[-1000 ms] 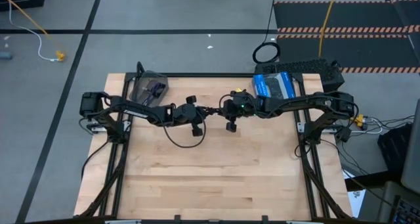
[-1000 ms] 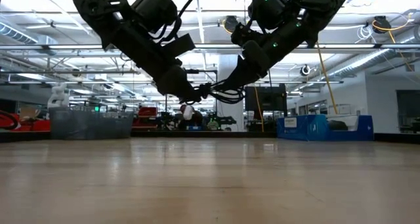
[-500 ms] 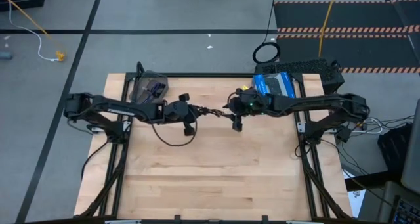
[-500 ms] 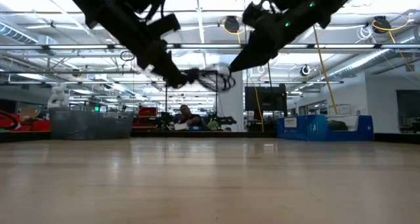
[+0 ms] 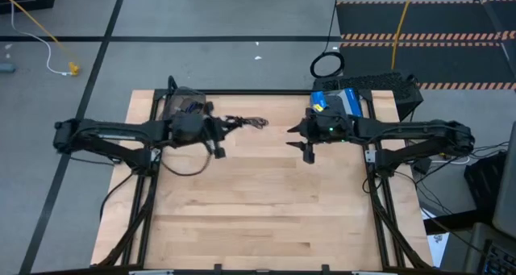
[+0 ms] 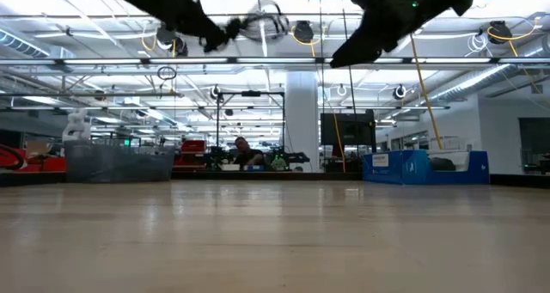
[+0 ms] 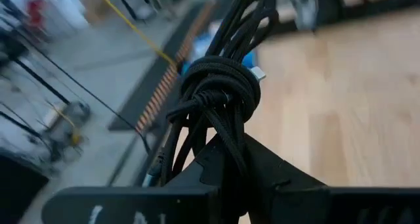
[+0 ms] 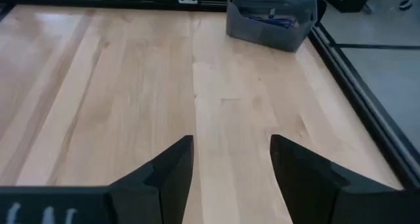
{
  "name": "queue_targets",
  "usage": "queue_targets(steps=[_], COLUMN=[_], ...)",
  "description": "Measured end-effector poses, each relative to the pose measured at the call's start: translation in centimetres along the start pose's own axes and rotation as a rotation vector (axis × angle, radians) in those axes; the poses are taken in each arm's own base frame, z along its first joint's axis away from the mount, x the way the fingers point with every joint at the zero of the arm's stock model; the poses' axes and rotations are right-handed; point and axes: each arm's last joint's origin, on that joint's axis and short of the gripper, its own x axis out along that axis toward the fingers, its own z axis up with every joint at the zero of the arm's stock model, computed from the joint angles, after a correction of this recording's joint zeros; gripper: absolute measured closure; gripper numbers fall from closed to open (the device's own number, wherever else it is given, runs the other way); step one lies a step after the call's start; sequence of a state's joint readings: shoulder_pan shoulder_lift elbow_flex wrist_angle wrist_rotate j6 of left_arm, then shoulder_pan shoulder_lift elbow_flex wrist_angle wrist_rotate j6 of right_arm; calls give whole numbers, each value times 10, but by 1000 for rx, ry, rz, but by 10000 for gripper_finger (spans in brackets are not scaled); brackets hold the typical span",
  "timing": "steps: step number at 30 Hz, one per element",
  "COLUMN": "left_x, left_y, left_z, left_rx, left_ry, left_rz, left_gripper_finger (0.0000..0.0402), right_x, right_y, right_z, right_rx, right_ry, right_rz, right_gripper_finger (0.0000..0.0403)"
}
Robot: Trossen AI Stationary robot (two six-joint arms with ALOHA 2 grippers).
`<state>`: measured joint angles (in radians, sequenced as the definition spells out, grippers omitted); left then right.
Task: Pick and place USB-C Cables
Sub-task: Put the black USB cable in the black bin
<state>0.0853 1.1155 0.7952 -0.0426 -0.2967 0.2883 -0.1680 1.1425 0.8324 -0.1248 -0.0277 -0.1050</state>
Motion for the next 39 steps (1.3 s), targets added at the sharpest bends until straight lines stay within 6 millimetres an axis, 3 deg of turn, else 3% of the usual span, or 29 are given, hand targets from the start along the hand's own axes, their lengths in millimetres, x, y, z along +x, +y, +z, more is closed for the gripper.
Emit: queue_targets(steps=[9, 19, 28, 39], left_x=[-68, -122, -128, -113], left_y=[31, 46, 47, 57], left_z=[21, 16, 8, -8], left_rx=[-82, -180, -212, -217], left_ry=[-203, -305, -251, 37], left_rz=[165, 180, 200, 644], left_gripper_finger=[363, 366, 368, 368], right_x=[-17, -16, -16, -16], right_y=[1, 2, 2, 2], right_z=[-6, -17, -18, -14], right_rx=[-51, -76, -77, -58], right_ry=[-42, -16, -13, -54], right_rz=[-6, -3, -2, -7], right_gripper_finger=[206, 206, 206, 206])
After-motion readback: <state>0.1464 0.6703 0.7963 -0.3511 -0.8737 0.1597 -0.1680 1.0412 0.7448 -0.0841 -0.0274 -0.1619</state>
